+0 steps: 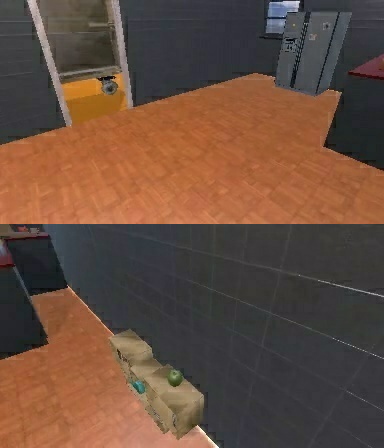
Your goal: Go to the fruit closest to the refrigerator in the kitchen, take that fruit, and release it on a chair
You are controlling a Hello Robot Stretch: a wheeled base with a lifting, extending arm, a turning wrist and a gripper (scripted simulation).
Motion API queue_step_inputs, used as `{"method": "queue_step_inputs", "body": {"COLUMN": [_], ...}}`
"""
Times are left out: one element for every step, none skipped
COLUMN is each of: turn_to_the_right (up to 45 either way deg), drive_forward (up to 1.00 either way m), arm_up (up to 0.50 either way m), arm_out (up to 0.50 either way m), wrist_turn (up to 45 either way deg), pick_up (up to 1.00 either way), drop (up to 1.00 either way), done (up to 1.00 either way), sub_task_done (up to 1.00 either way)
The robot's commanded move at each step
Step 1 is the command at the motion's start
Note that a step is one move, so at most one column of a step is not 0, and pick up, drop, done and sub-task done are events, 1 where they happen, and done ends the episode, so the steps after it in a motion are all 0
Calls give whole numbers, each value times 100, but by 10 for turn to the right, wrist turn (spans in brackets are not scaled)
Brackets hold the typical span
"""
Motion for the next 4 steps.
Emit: {"method": "queue_step_inputs", "body": {"turn_to_the_right": [450,30,0,120], "drive_forward": [0,0,95,0], "arm_up": [0,0,0,0], "arm_out": [0,0,0,0], "wrist_turn": [0,0,0,0], "pick_up": [0,0,0,0], "drop": [0,0,0,0], "done": [0,0,0,0], "sub_task_done": [0,0,0,0]}}
